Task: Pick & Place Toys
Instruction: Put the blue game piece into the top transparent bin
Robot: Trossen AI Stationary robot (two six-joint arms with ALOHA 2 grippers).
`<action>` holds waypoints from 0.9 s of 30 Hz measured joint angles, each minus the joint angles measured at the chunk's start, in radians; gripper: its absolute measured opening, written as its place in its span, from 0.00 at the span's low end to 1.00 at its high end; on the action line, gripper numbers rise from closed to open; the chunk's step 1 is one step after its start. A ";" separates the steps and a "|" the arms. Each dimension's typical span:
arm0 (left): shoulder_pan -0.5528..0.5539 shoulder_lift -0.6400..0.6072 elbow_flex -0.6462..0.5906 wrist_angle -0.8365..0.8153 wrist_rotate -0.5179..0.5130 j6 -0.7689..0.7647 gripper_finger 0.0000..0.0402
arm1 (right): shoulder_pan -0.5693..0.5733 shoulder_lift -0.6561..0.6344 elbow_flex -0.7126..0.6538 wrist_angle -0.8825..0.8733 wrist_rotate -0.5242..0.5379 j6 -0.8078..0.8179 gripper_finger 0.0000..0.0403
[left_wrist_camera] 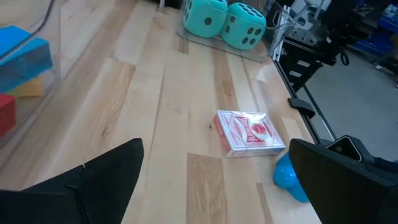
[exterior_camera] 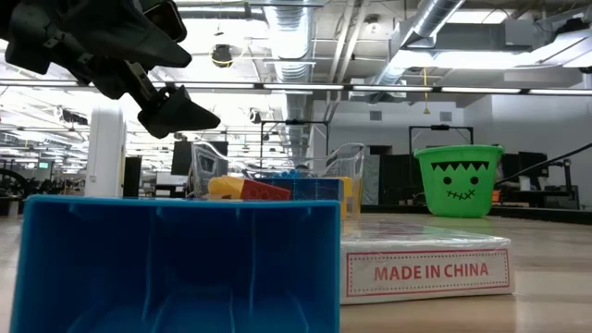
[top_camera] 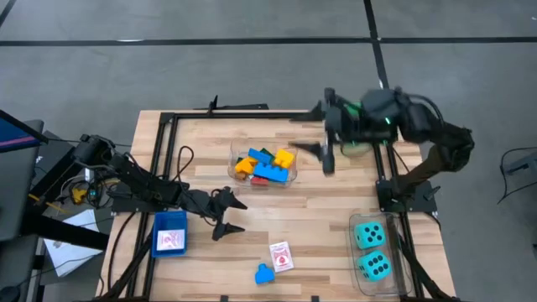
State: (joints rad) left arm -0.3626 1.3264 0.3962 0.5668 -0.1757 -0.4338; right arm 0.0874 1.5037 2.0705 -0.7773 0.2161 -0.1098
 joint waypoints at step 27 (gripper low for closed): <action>0.027 0.000 0.000 -0.010 -0.019 -0.037 0.99 | 0.114 -0.643 -1.601 1.161 0.138 0.278 0.65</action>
State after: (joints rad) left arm -0.3351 1.3263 0.3965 0.5570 -0.1944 -0.4707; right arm 0.2012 0.8612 0.4691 0.3836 0.3539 0.1682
